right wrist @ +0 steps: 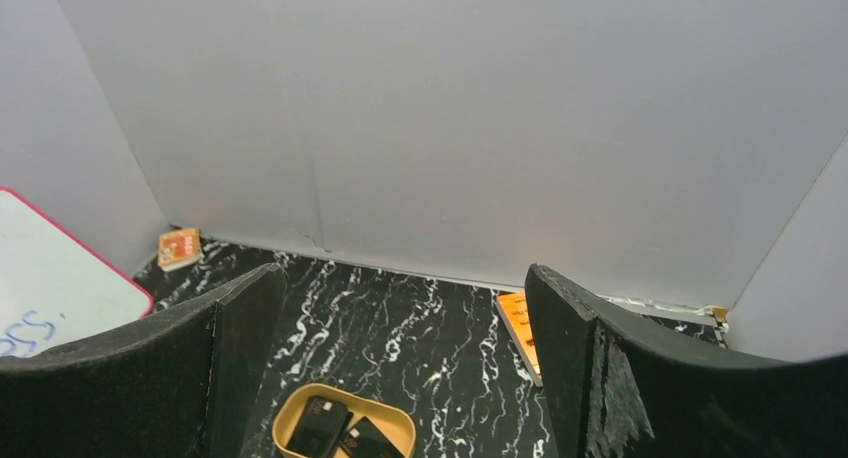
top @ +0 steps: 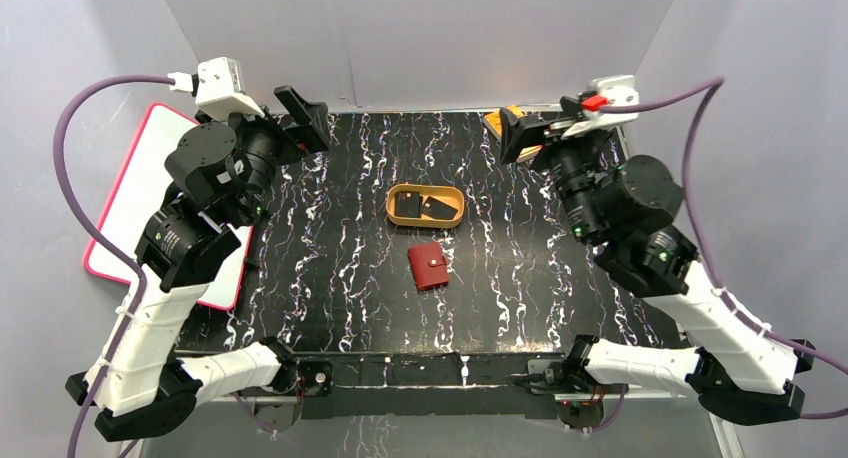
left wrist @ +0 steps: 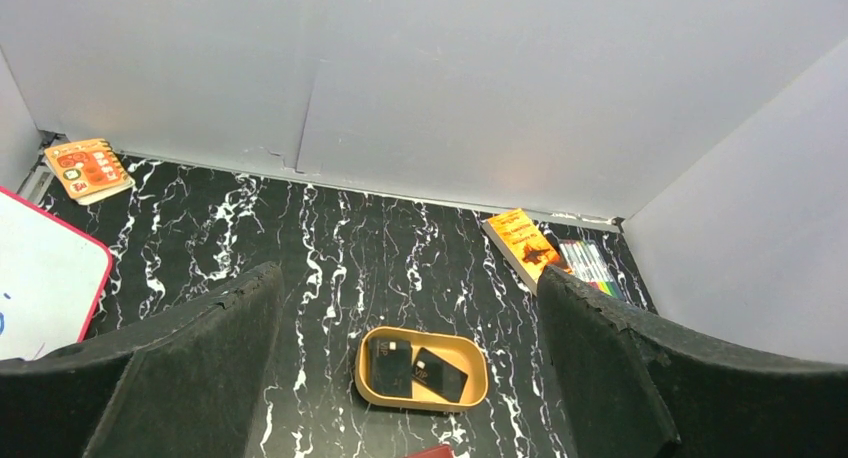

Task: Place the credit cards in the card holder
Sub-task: Reset both arms

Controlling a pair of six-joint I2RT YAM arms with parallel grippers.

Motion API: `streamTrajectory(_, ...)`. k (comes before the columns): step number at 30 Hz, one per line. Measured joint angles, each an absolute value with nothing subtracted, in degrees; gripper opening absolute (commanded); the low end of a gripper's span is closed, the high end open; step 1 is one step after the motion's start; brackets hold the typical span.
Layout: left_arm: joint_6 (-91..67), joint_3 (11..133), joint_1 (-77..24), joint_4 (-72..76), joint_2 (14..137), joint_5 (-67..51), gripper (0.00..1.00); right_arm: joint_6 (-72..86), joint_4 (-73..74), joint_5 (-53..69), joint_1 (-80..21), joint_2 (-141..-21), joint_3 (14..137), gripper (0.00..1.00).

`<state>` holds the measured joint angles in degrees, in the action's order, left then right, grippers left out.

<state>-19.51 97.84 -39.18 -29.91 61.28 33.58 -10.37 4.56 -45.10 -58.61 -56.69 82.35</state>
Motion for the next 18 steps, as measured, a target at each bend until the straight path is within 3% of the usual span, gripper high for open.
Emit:
streamTrajectory(10,-17.4,97.9,-39.2,-27.7,61.0,34.5,0.95,-2.2,13.8,-39.0,-58.6,-57.5,89.2,0.99)
streamTrajectory(18,-17.0,96.9,-39.2,-26.2,59.7,33.6,0.95,0.2,14.7,-41.9,-58.6,-61.5,91.8,0.98)
